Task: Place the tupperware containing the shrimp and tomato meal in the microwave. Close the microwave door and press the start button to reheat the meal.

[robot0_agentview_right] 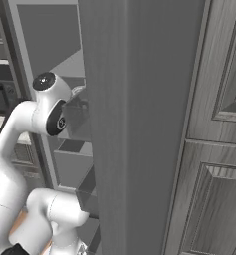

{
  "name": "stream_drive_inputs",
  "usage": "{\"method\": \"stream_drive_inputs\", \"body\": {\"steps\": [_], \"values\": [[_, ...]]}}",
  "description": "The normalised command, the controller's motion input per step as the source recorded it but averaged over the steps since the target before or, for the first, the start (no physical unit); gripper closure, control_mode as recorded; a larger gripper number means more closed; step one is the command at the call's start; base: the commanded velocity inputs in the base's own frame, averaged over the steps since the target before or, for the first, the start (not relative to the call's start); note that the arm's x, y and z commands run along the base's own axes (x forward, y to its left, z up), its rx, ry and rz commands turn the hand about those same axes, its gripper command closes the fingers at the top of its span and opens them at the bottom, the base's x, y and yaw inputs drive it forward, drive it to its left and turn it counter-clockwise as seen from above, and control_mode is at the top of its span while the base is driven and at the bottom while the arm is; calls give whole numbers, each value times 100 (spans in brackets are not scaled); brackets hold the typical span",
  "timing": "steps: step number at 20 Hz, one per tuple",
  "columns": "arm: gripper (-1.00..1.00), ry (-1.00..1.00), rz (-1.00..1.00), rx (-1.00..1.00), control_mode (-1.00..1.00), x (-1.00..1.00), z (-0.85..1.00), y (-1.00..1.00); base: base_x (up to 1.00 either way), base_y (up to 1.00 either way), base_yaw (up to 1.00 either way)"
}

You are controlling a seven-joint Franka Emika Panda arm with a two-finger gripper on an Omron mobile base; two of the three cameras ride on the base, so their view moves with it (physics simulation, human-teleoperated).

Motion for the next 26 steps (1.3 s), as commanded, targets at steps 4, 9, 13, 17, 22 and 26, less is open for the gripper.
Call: {"method": "stream_drive_inputs", "body": {"steps": [4,9,13,17,22,26], "values": [[100,0,0,0,-100,-5,-1,0,0,0,0],[100,0,0,0,-100,0,0,0,0,0,0],[100,0,0,0,100,0,0,0,-11,0,0],[100,0,0,0,100,0,0,0,-44,6,0],[100,0,0,0,100,0,0,0,-41,41,0],[100,0,0,0,100,0,0,0,-15,67,0]]}}
